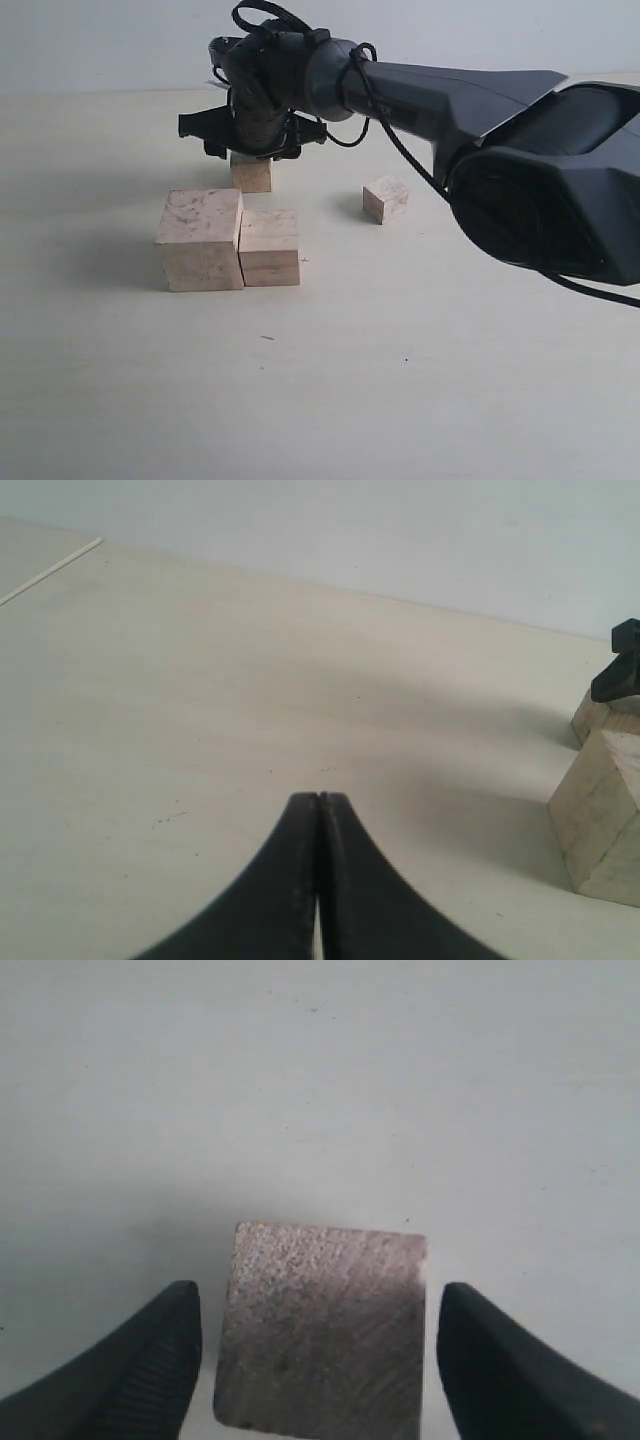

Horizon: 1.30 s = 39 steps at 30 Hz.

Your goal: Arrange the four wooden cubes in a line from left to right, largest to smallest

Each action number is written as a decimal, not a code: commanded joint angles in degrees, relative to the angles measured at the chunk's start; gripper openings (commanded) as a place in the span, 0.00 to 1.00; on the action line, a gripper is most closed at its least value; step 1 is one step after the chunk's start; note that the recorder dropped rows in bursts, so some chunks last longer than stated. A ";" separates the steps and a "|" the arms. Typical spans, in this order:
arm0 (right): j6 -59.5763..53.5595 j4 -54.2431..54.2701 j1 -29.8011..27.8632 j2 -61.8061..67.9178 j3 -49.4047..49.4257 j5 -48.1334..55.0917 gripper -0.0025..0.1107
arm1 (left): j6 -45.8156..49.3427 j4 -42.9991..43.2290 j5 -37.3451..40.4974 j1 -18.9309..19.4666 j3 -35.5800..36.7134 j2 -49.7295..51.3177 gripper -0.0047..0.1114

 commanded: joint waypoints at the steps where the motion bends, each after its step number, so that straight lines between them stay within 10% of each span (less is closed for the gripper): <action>1: -1.55 0.37 -0.23 -0.05 -0.56 -0.76 0.60 | 0.01 -0.49 -0.25 -0.10 0.14 -0.35 0.04; 11: -3.76 0.24 -0.23 1.48 -0.56 -2.34 0.64 | 0.01 -0.49 -0.25 -0.10 0.14 -0.35 0.04; 20: -11.28 -0.71 0.03 -2.73 -0.56 1.23 0.02 | 0.01 -0.49 -0.25 -0.10 0.14 -0.35 0.04; 39: -42.98 14.28 1.58 -25.30 10.65 7.96 0.02 | 0.01 -0.49 -0.25 -0.10 0.14 -0.35 0.04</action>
